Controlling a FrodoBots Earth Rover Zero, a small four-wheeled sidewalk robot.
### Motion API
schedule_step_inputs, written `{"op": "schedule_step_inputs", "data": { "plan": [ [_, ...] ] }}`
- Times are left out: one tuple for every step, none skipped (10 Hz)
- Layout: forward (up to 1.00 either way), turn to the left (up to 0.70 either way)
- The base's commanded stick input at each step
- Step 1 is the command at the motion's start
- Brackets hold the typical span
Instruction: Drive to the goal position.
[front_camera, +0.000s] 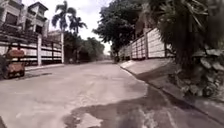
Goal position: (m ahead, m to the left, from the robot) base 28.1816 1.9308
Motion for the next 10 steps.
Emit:
{"op": "schedule_step_inputs", "data": {
  "plan": [
    [0.70, 0.00],
    [0.70, 0.00],
    [0.70, 0.00],
    [0.70, 0.00],
    [0.70, 0.00],
    [0.70, 0.00],
    [0.70, -0.02],
    [0.70, -0.23],
    [0.70, -0.16],
    [0.70, -0.01]
  ]
}}
